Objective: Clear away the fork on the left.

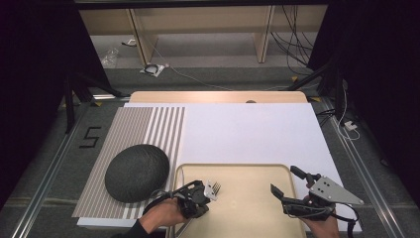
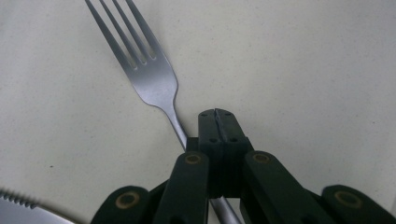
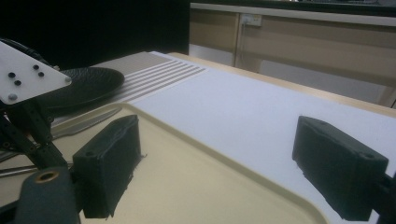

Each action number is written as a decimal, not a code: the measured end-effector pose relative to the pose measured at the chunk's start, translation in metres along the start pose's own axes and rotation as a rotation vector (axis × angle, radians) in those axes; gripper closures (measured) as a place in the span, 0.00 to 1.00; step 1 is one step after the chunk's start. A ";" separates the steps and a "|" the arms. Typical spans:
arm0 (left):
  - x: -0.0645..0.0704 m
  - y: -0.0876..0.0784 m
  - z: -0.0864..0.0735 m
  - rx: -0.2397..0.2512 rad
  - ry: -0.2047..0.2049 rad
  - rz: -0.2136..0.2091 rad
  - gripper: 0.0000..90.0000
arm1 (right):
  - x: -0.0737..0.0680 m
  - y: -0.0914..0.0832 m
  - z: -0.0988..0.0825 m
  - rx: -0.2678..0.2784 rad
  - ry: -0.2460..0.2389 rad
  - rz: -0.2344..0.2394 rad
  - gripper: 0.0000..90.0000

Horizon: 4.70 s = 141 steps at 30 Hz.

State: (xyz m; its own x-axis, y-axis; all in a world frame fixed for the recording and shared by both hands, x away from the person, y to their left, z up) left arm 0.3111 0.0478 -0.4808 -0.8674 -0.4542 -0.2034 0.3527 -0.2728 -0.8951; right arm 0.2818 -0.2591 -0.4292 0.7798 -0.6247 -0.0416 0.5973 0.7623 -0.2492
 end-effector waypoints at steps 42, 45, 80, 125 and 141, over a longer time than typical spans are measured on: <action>-0.027 -0.003 -0.022 -0.014 -0.086 0.051 0.99 | 0.000 0.000 0.000 0.002 -0.001 0.001 0.18; -0.029 -0.003 -0.024 -0.015 -0.094 0.056 0.99 | 0.000 0.000 0.000 0.001 -0.002 0.000 0.18; -0.038 -0.013 -0.030 0.031 -0.157 0.076 0.81 | 0.000 0.000 0.000 0.001 0.002 0.000 0.18; -0.095 -0.067 -0.061 0.340 -0.634 0.289 0.24 | 0.002 -0.001 0.000 0.007 0.011 -0.001 0.18; -0.111 -0.078 -0.096 0.384 -0.795 0.320 0.24 | 0.004 -0.002 -0.002 0.008 0.023 0.004 0.18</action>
State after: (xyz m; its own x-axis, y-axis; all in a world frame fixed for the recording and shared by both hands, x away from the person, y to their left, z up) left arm 0.3461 0.2006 -0.4265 -0.2647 -0.9635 0.0408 0.7475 -0.2317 -0.6225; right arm 0.2839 -0.2633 -0.4308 0.7777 -0.6253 -0.0646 0.5959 0.7660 -0.2412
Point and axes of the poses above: each handheld gripper's, and its own axes: y roughly forward along the jaws, z roughly out of its top, x roughly to its right, the point moved 2 cm from there along y, roughly forward along the jaws, and after that the axes turned 13 degrees about z, right-handed, at the moved point
